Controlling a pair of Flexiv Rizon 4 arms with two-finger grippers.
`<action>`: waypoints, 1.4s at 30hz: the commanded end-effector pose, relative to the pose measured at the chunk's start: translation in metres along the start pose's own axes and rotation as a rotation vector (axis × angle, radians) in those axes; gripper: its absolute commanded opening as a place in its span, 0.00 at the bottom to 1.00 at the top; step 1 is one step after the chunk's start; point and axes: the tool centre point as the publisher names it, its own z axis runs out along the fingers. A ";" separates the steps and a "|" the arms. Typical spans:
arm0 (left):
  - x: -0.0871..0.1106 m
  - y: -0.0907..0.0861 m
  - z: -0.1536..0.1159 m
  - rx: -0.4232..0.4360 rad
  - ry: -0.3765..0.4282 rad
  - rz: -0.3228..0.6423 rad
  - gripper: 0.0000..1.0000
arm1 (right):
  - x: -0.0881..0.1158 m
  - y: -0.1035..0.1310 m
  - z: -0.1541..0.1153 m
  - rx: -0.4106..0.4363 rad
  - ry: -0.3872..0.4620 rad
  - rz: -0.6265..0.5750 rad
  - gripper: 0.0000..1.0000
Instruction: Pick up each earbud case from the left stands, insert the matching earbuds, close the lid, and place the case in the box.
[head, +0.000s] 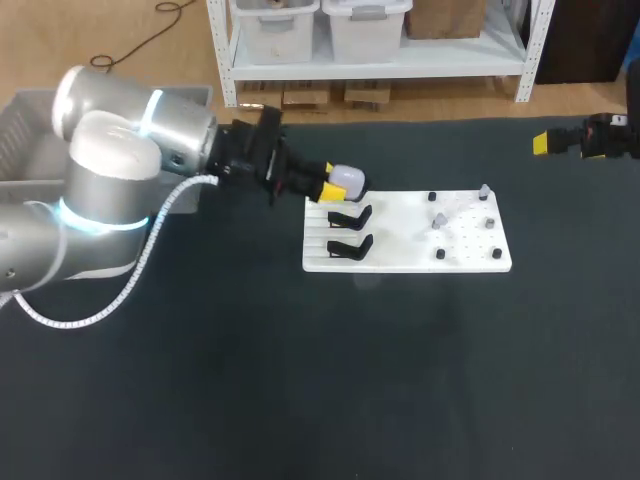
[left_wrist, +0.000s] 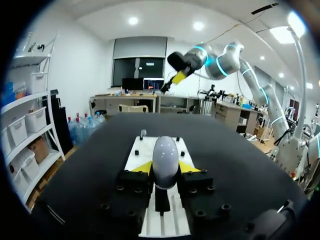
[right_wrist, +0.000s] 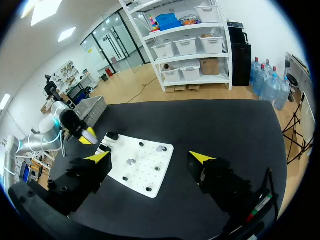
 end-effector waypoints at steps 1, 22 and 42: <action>-0.019 -0.030 -0.019 -0.046 -0.062 0.019 0.00 | 0.000 0.000 0.000 0.001 0.000 0.000 1.00; -0.061 -0.055 -0.045 -0.016 -0.195 0.004 0.00 | 0.000 0.000 0.000 0.001 0.000 0.000 1.00; -0.058 -0.071 -0.019 -0.028 -0.224 0.010 0.00 | -0.008 0.062 -0.016 -0.074 -0.002 -0.142 1.00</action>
